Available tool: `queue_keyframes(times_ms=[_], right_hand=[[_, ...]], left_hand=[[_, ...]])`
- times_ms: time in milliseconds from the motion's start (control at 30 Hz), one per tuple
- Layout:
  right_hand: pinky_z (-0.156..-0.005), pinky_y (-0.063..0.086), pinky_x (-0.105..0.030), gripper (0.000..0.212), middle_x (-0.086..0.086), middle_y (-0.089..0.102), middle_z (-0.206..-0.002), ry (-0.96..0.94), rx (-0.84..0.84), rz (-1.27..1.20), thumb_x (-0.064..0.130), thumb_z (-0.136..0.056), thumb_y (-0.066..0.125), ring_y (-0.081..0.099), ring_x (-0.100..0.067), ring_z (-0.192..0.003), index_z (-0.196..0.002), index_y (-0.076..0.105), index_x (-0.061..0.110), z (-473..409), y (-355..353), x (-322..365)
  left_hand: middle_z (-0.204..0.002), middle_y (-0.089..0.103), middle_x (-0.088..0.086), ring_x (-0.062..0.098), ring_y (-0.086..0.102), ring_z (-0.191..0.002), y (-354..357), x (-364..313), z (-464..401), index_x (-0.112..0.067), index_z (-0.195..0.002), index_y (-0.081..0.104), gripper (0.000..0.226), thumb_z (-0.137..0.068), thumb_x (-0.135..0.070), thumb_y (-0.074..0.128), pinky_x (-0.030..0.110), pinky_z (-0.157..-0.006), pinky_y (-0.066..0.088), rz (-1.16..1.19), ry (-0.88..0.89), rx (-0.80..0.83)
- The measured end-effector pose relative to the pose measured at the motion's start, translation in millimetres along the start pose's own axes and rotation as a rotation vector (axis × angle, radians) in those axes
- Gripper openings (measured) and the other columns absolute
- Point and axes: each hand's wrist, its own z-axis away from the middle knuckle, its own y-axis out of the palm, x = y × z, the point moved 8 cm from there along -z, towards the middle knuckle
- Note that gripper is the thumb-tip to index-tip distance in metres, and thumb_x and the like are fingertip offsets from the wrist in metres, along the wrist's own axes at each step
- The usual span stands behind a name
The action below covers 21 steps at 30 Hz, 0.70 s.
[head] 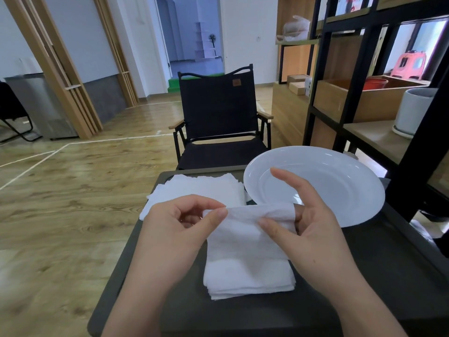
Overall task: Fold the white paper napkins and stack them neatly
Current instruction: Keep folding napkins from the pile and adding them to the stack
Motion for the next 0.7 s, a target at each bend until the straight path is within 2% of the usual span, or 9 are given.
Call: queue_keyframes(times_ms=[100,167,200,267,400,467,533,633,700], right_hand=[[-0.083,0.058,-0.029,0.050,0.014,0.069,-0.099,0.014,-0.028,0.041,0.031,-0.076,0.079,0.066,-0.007,-0.095,-0.110,0.056,0.059,-0.6,-4.7,-6.1],[-0.080,0.058,-0.029,0.029,0.021,0.063,-0.098,0.022,-0.030,0.066,0.038,-0.074,0.077,0.063,-0.010,-0.092,-0.094,0.065,0.054,-1.6,-7.0,-9.2],[-0.078,0.059,-0.030,0.019,0.022,0.060,-0.097,0.036,-0.023,0.071,0.041,-0.074,0.076,0.063,-0.015,-0.090,-0.088,0.067,0.051,-1.8,-7.0,-10.0],[-0.077,0.060,-0.036,0.011,0.024,0.060,-0.099,0.067,-0.007,0.053,0.046,-0.072,0.073,0.065,-0.024,-0.088,-0.083,0.070,0.047,-1.3,-5.9,-10.2],[-0.074,0.059,-0.026,0.008,0.015,0.076,-0.091,0.152,-0.005,-0.112,0.031,-0.084,0.068,0.073,-0.006,-0.086,-0.088,0.074,0.029,0.2,-6.1,-13.0],[-0.073,0.058,-0.025,0.008,0.010,0.078,-0.086,0.215,-0.010,-0.104,0.026,-0.089,0.066,0.074,-0.006,-0.082,-0.091,0.073,0.027,0.3,-4.7,-17.9],[-0.078,0.058,-0.033,0.007,-0.001,0.078,-0.083,0.268,-0.028,-0.040,0.024,-0.091,0.064,0.074,-0.013,-0.081,-0.094,0.069,0.028,-0.5,-4.6,-26.2],[-0.086,0.057,-0.039,0.014,-0.011,0.075,-0.078,0.322,-0.045,0.070,0.021,-0.088,0.065,0.072,-0.022,-0.084,-0.099,0.065,0.029,-1.0,-6.5,-37.8],[-0.083,0.057,-0.037,0.016,-0.008,0.075,-0.073,0.374,-0.033,0.135,0.021,-0.085,0.068,0.072,-0.019,-0.081,-0.099,0.067,0.028,0.1,-7.0,-45.9]], left_hand=[[-0.089,0.067,-0.015,0.002,0.062,-0.075,-1.6,-6.8,0.6,-0.032,-0.074,0.075,0.013,-0.068,-0.043,0.072,0.017,-0.068,0.044,-0.024,0.055,0.019],[-0.107,0.063,-0.022,-0.002,0.063,-0.094,-0.1,-9.4,1.1,-0.031,-0.074,0.071,0.016,-0.068,-0.045,0.066,0.013,-0.074,0.047,-0.002,0.057,0.056],[-0.109,0.064,-0.021,-0.005,0.063,-0.094,1.6,-10.7,1.7,-0.031,-0.073,0.069,0.015,-0.070,-0.045,0.065,0.011,-0.074,0.047,0.029,0.051,0.079],[-0.102,0.071,-0.010,0.001,0.064,-0.082,6.7,-11.2,2.8,-0.030,-0.077,0.066,0.014,-0.077,-0.044,0.066,0.015,-0.072,0.047,0.121,0.022,0.135],[-0.092,0.078,-0.004,0.010,0.073,-0.085,21.1,2.8,9.4,-0.023,-0.097,0.073,0.019,-0.082,-0.033,0.065,0.027,-0.079,0.054,0.169,-0.180,0.245],[-0.083,0.078,-0.005,0.002,0.071,-0.072,17.7,11.9,9.1,-0.019,-0.090,0.076,0.019,-0.091,-0.029,0.061,0.014,-0.064,0.051,0.075,-0.251,0.194],[-0.070,0.075,-0.004,-0.001,0.061,-0.052,11.7,21.0,9.1,-0.014,-0.080,0.075,0.032,-0.096,-0.033,0.054,0.010,-0.050,0.043,-0.042,-0.313,0.161],[-0.053,0.063,-0.001,0.005,0.047,-0.041,9.4,33.1,11.7,-0.005,-0.065,0.057,0.046,-0.097,-0.037,0.048,0.022,-0.055,0.037,-0.242,-0.375,0.210],[-0.058,0.052,0.004,0.004,0.048,-0.039,12.1,39.6,13.1,-0.009,-0.067,0.050,0.042,-0.096,-0.039,0.048,0.027,-0.061,0.029,-0.337,-0.396,0.245]])
